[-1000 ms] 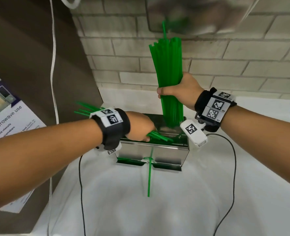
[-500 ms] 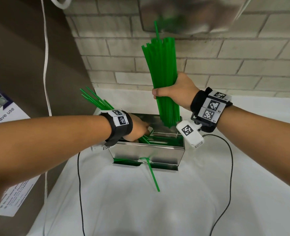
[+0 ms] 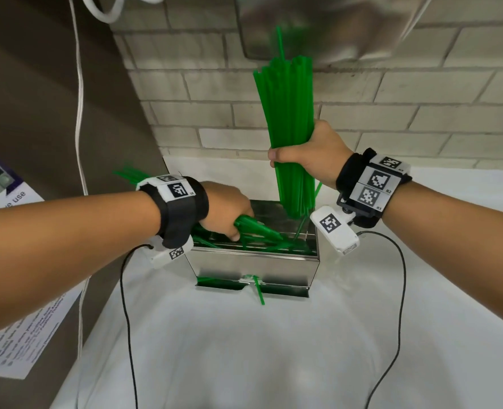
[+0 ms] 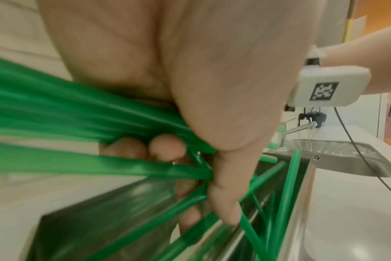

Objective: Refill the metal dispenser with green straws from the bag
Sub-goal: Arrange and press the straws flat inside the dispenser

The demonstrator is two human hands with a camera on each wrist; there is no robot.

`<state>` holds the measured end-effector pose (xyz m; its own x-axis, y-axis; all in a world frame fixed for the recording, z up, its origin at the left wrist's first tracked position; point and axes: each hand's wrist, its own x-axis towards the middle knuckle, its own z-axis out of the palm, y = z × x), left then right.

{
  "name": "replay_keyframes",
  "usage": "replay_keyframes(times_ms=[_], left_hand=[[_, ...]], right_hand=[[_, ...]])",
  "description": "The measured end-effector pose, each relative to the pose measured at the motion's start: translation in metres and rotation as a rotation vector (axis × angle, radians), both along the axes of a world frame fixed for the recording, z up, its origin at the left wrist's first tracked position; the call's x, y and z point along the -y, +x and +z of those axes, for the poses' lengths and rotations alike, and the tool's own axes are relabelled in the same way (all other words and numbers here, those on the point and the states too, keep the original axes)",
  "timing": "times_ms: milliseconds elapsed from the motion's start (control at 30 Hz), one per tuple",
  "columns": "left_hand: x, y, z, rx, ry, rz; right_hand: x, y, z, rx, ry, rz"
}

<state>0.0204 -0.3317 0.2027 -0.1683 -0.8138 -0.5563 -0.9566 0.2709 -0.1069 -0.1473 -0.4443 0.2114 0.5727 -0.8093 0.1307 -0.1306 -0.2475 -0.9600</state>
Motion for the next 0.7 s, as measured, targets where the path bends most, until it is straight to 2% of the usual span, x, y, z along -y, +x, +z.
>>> replay_keyframes(times_ms=[133,333,533,700], left_hand=[[-0.002,-0.003,0.018,0.038,-0.143,-0.078],[-0.010,0.002,0.035,0.233,-0.220,-0.199],[-0.022,0.033,0.071,0.101,-0.307,-0.140],[-0.038,0.065,0.086,-0.048,-0.344,0.035]], right_hand=[[-0.001,-0.001,0.003,0.028,0.015,0.003],[-0.010,-0.003,-0.007,-0.008,0.075,0.049],[-0.012,-0.004,-0.014,-0.009,0.113,0.045],[-0.012,-0.003,-0.017,-0.035,0.126,0.025]])
